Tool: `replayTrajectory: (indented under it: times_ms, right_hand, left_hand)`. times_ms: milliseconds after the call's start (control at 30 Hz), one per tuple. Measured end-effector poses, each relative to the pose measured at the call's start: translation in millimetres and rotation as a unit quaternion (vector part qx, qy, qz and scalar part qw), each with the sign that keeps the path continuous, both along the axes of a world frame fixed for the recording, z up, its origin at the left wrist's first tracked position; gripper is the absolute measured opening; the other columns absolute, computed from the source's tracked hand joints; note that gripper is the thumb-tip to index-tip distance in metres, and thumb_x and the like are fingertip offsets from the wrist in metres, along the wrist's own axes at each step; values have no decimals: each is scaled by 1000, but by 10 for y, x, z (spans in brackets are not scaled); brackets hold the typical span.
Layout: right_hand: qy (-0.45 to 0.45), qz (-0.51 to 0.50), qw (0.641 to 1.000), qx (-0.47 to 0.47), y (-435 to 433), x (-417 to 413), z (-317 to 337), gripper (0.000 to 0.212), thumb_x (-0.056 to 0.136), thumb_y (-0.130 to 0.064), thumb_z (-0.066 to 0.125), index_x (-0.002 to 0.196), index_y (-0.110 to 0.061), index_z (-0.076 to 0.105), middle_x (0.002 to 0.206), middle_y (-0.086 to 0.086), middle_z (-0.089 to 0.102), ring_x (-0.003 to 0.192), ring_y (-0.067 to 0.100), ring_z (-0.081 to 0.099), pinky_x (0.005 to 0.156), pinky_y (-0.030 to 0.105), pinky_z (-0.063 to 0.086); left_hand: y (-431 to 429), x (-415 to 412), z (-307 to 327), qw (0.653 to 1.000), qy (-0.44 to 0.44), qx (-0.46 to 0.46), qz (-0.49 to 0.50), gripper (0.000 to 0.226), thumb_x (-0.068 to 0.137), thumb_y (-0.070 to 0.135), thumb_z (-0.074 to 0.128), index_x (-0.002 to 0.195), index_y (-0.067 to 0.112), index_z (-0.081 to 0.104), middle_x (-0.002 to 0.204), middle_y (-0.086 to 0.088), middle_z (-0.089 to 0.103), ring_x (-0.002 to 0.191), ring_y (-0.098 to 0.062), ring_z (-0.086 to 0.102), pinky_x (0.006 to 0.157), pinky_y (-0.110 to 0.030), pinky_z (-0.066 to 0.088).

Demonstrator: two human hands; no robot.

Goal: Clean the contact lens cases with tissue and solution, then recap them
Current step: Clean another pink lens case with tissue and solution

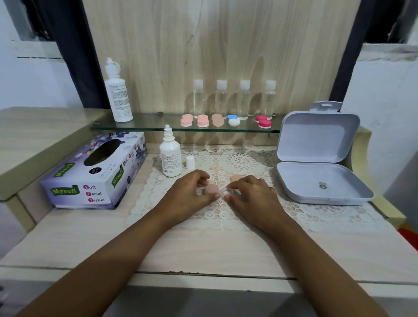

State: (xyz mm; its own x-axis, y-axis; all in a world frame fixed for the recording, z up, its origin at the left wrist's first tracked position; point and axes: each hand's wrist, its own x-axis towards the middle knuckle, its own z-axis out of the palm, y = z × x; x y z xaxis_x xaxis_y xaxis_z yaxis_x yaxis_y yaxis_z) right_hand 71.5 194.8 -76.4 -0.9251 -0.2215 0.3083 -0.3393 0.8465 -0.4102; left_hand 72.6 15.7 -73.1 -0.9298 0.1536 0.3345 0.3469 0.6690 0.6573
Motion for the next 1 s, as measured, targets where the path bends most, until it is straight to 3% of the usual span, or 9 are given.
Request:
replayTrajectory:
  times_ms: [133,500,633,733,800,867,933,1000]
  right_hand:
    - [2,0,1000,4,0,0,1,31,89,-45,52,116,-32,59,125,-5,52,118,18,41,93,34,30]
    - [14,-1,1000,13,-3,1,-10,30,91,-42,51,119,-34,57,126,-5,51,117,19,41,89,32,28]
    - [15,1,1000,12,-2,3,-17,30,91,-42,50,118,-33,58,124,-5,51,116,18,41,88,32,28]
    - [17,-2,1000,4,-7,4,-21,29,90,-42,51,117,-33,59,123,-6,52,116,18,42,91,33,30]
    - [14,1,1000,2,-5,8,-18,29,90,-43,51,117,-33,59,122,-6,52,116,18,41,91,33,30]
    - [17,2,1000,3,-1,12,-17,29,90,-42,52,117,-32,59,122,-5,52,116,18,42,91,33,30]
    - [21,1,1000,0,-3,13,-17,29,90,-42,52,116,-33,59,122,-5,52,116,18,42,91,33,30]
    - [20,1,1000,2,-5,14,-18,28,90,-42,52,116,-33,59,122,-5,52,116,18,41,89,32,28]
  left_hand:
    - [-3,-11,13,1000,4,-8,5,25,79,28,73,98,12,67,101,0,65,94,-12,61,89,-32,50]
    - [-19,-2,30,994,24,-96,-55,26,90,23,59,113,11,65,112,0,61,101,-12,55,88,-20,41]
    - [-21,-1,2,992,7,-114,-59,28,93,26,53,118,16,62,115,3,57,106,-13,54,97,-31,40]
    - [-8,24,-9,994,-4,-103,-45,41,84,40,46,116,21,62,111,7,55,106,-11,53,99,-38,40]
    - [-3,29,-9,995,-5,-93,-40,45,84,49,54,120,22,59,110,8,52,106,-9,51,99,-34,40]
    - [-6,17,-10,997,-2,-75,-25,48,83,46,64,121,19,55,107,8,49,101,-5,49,90,-19,39]
    - [-15,-7,-18,998,12,-67,-11,37,82,39,67,110,17,57,100,9,49,93,-3,49,75,-7,36]
    - [-22,-15,-18,998,22,-59,-8,23,83,32,68,97,15,61,94,9,52,88,-3,51,73,-4,37]
